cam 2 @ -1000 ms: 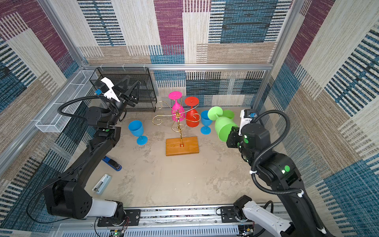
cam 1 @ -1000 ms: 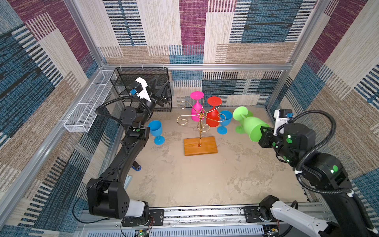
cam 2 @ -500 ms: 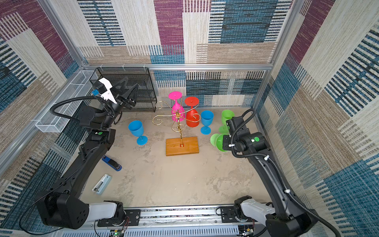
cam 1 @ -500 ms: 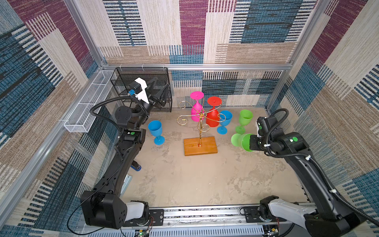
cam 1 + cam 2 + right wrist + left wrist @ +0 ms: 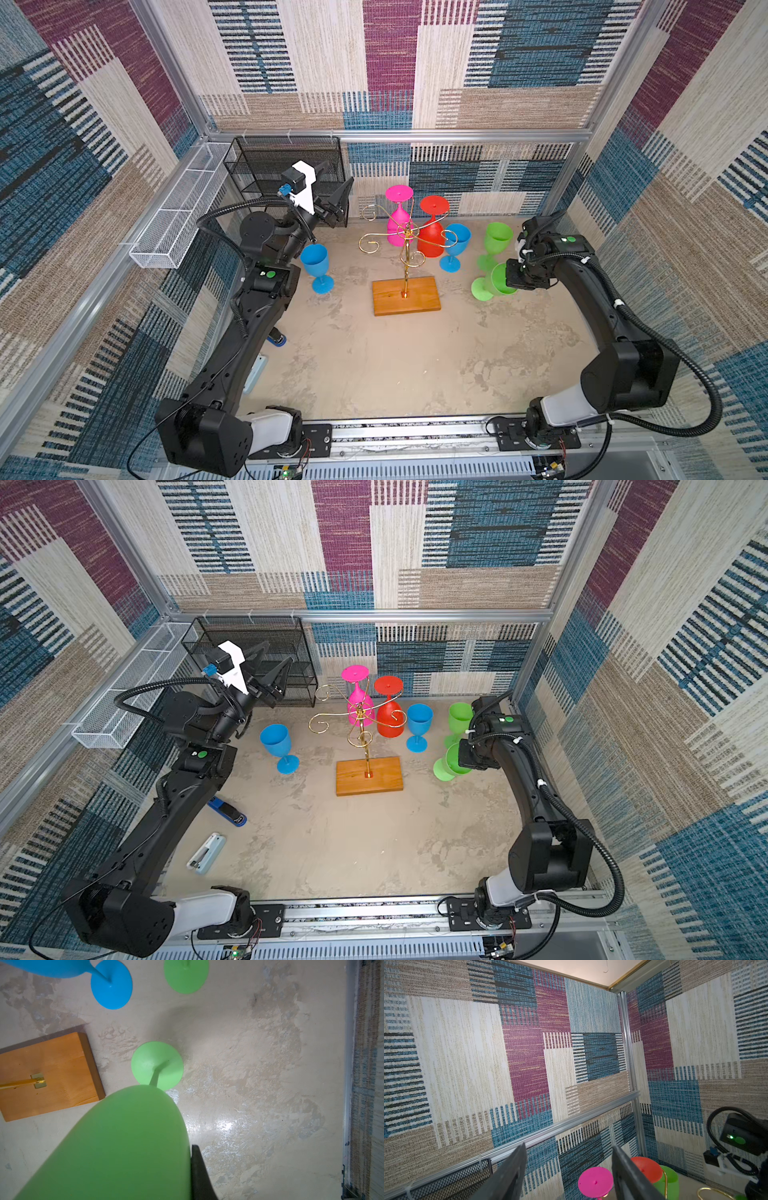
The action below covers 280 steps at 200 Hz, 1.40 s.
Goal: Take the wine glass off the wine glass rack
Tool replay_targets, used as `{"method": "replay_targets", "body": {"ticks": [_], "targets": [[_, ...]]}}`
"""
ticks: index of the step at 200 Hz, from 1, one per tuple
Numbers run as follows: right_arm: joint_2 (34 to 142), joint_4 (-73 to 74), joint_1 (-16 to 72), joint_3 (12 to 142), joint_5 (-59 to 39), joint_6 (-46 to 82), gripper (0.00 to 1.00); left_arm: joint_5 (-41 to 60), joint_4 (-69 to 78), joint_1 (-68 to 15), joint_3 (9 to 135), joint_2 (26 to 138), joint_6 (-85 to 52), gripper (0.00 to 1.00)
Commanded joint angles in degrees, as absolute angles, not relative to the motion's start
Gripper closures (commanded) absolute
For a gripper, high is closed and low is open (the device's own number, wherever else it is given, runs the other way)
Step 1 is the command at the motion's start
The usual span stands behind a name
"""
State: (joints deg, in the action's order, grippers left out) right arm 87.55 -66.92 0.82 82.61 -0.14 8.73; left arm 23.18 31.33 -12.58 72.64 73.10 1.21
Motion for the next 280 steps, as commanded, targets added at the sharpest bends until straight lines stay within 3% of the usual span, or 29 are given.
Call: {"method": "replay_targets", "body": {"ticks": [1,131,220,280], "targets": [[88.8,-66.3,0.5,83.3,-0.2,7.1,1.0,20.2,30.0,-13.2,73.0,72.6,5.3,0.33],[101.0,-68.0,9.9,94.0,3.0,7.6,1.0,13.6,26.7,-13.2,74.0,72.8,6.0,0.32],[104.7,-69.0,12.5,94.3,5.5,7.6,1.0,12.1,25.7,-13.2,74.3,73.1,6.5,0.32],[103.3,-67.3,13.0,97.0,1.2,7.3,0.78,10.5,25.7,-13.1,74.3,73.4,6.4,0.32]]}}
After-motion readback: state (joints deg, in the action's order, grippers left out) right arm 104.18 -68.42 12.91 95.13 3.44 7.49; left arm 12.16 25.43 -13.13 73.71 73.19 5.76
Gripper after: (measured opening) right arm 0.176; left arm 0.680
